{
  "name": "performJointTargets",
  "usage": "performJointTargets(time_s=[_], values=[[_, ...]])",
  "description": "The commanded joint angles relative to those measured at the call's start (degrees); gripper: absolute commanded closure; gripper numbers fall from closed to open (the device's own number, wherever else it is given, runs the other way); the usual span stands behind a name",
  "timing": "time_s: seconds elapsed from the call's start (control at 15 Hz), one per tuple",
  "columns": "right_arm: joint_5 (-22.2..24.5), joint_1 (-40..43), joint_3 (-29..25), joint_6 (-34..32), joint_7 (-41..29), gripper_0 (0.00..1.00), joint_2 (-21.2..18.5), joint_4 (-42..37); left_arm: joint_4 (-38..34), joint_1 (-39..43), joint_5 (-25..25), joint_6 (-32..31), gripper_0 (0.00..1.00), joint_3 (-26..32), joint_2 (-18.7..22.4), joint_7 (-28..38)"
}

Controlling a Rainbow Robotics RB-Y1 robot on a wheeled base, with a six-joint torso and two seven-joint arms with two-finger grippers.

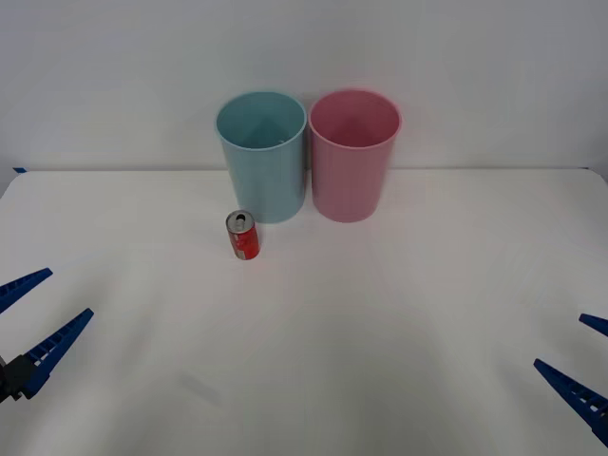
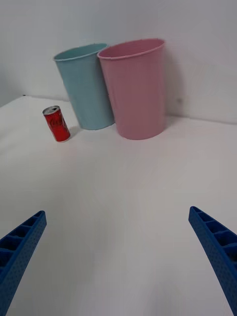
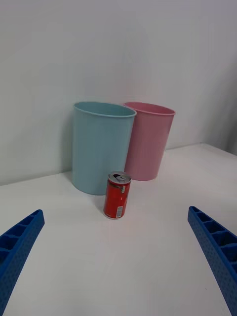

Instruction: Grasp the object on the table and drop it into the matching bin: aluminum can to the light blue bin, PET bottle to the pink bin.

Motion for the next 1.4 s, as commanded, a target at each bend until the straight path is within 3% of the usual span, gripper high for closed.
performJointTargets(time_s=[0.07,1.4], values=[[-2.03,2.20,-0.84,-0.36,0.53,0.00,0.00,0.03,0.00,0.00,0.00,0.00,0.00,0.00,0.00,0.00],[-3.35,3.61,-0.93,-0.27,0.09,0.00,0.00,0.03,0.00,0.00,0.00,0.00,0.00,0.00,0.00,0.00]])
